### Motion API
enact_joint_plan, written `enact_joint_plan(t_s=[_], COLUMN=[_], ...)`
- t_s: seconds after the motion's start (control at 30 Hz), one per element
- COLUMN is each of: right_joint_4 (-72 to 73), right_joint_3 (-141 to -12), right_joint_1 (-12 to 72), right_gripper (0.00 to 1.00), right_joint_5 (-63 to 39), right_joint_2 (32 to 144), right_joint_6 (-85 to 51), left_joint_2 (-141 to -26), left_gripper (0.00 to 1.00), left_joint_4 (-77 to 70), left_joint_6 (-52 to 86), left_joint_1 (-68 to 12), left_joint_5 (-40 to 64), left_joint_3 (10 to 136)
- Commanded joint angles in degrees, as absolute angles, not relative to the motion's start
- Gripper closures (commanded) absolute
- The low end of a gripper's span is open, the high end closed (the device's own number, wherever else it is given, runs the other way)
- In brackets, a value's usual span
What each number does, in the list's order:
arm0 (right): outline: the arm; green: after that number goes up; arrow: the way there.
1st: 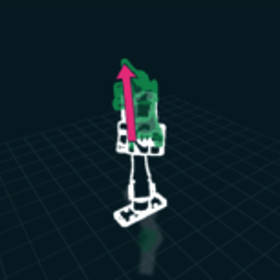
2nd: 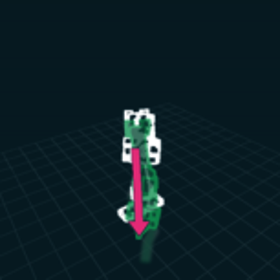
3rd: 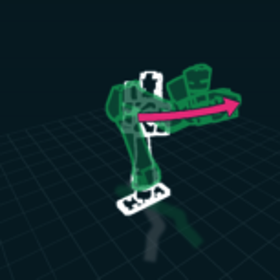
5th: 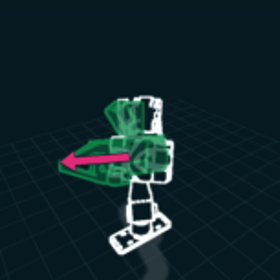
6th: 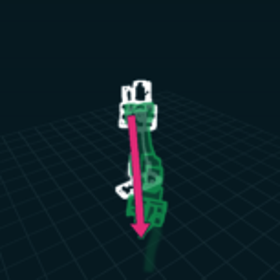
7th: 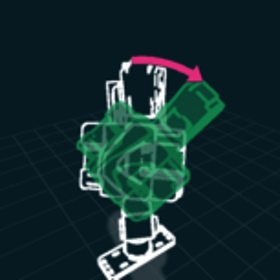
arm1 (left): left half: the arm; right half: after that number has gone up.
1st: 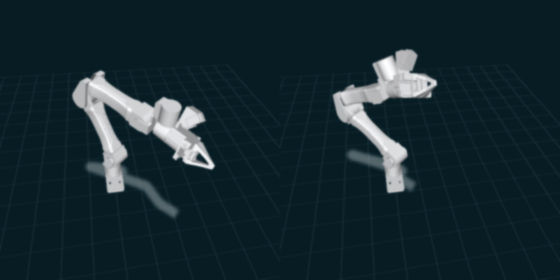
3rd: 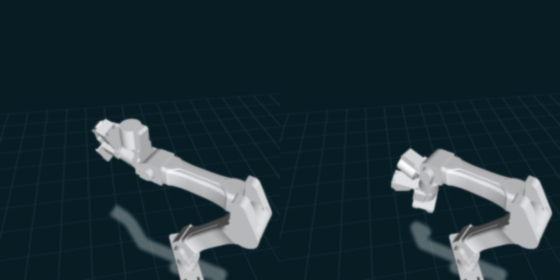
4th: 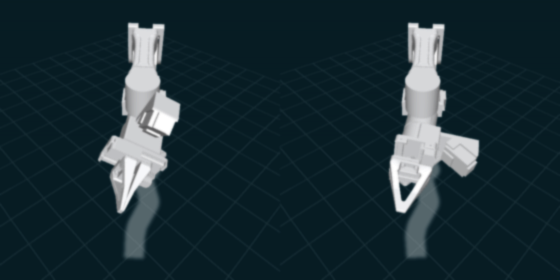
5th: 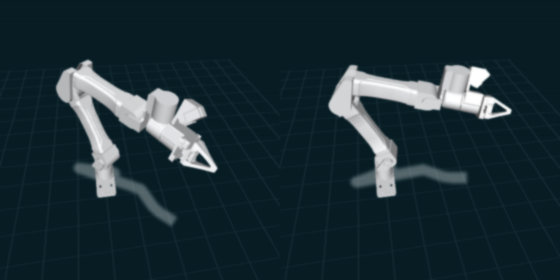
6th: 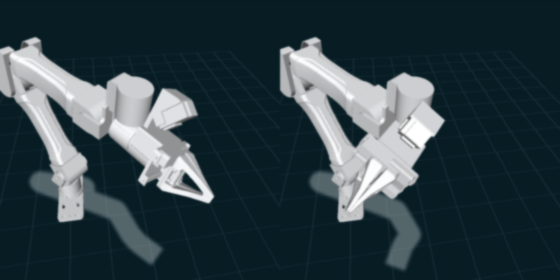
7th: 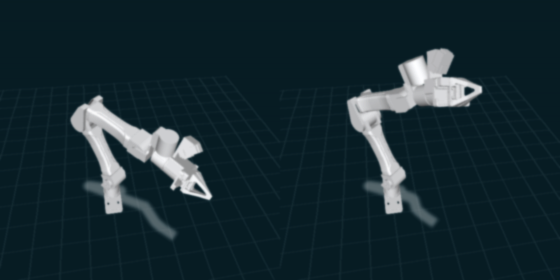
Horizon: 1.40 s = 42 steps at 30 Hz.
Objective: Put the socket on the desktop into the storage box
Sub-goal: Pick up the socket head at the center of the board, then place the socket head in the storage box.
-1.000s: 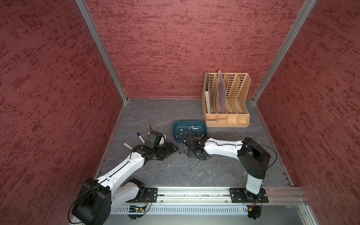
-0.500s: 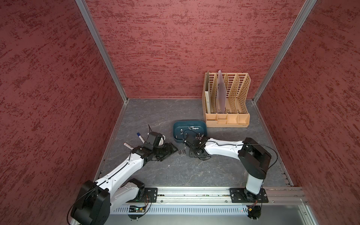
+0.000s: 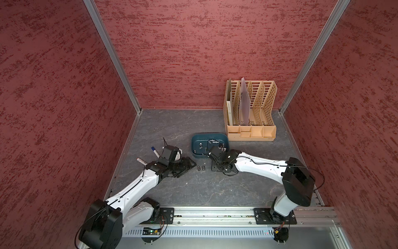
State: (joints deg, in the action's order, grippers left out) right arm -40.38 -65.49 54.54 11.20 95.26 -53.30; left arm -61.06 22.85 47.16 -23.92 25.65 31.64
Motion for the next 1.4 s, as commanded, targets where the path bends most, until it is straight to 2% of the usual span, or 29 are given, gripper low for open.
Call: enact_joint_plan(t_s=[0.0, 0.3, 0.73, 1.37], right_joint_4=[-42.07, -42.79, -44.4, -47.11], right_joint_3=[-68.89, -78.67, -95.45, -108.66], right_joint_1=[54.34, 50.7, 45.91, 40.74], right_gripper=[0.45, 0.45, 0.45, 0.44], right_joint_5=[13.63, 12.62, 8.01, 5.3], right_joint_2=[94.16, 99.24, 114.43, 128.92], right_joint_6=[-50.8, -45.05, -41.1, -40.96], left_joint_2=[-61.91, -62.23, -63.09, -59.95], left_gripper=[0.26, 0.26, 0.26, 0.26], left_joint_4=[21.37, 21.1, 21.45, 21.77], left_joint_6=[47.29, 47.55, 46.57, 47.23], left_joint_1=[-23.34, -19.93, -12.63, -12.15], left_joint_5=[25.79, 27.4, 30.98, 32.07], left_joint_3=[34.1, 36.7, 38.64, 33.34])
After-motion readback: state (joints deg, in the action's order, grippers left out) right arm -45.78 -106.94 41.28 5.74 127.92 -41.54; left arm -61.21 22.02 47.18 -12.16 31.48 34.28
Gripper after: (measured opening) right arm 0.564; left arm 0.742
